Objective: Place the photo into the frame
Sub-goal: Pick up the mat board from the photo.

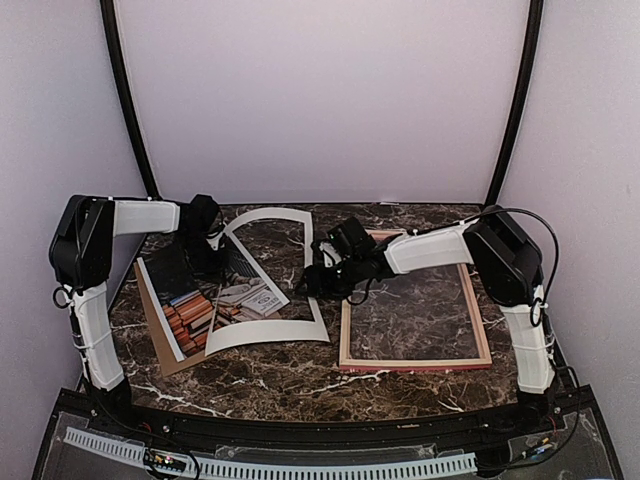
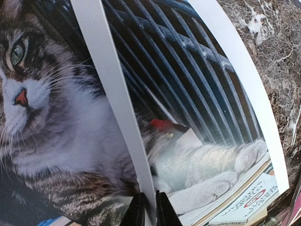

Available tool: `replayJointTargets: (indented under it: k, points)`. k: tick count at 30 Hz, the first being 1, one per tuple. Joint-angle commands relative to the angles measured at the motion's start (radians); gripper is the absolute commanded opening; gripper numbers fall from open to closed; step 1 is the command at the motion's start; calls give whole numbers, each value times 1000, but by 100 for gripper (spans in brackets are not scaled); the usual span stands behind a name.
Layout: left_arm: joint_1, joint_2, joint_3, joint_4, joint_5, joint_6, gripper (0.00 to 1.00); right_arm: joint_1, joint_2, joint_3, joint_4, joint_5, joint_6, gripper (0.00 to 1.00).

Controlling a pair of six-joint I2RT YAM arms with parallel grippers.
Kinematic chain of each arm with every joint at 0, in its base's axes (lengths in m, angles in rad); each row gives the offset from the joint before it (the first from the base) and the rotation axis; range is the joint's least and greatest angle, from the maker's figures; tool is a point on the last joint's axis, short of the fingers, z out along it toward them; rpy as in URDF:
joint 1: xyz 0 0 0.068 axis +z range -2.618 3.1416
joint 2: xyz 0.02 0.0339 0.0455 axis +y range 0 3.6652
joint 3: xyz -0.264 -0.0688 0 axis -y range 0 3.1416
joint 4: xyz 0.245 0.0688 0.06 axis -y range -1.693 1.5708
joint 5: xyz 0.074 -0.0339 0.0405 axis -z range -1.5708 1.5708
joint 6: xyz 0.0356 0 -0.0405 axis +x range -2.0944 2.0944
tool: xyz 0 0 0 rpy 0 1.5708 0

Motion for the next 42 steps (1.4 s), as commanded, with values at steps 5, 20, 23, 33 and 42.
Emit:
replayJointTargets:
  k: [5, 20, 23, 33, 42]
  points:
    - [-6, -7, 31, -61, -47, 15, 9, -26, -70, 13, -247, 42, -49, 68]
    - [-6, -42, 56, -72, -65, 10, 4, -95, -241, -13, -292, 53, -76, 72]
    - [-6, -55, 54, -71, -63, 3, 4, -103, -259, -44, -260, 23, -61, 72]
    - [-9, -85, 41, -68, -63, -8, 4, -110, -295, -79, -130, -101, 13, 72]
    - [-23, -81, 30, -59, -67, -14, 4, -111, -319, -80, -35, -152, 80, 70]
